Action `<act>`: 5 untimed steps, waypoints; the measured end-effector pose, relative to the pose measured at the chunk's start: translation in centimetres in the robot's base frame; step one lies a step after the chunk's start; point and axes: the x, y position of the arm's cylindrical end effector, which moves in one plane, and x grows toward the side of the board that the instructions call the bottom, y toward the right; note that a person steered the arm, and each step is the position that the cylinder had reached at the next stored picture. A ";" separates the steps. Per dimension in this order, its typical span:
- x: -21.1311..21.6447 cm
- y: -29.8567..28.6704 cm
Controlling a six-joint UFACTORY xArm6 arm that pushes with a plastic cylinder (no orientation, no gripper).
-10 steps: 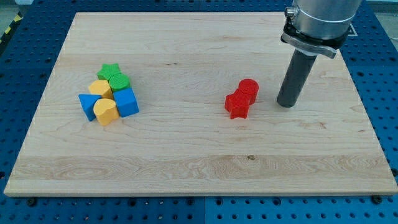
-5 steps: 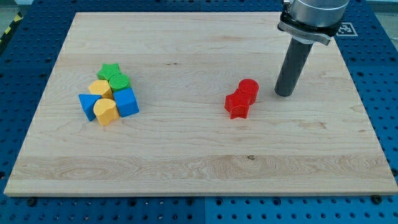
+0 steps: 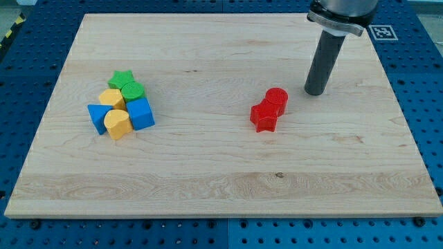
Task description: Place your arm diagonally to the top right of the red blocks
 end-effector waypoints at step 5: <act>-4.1 0.0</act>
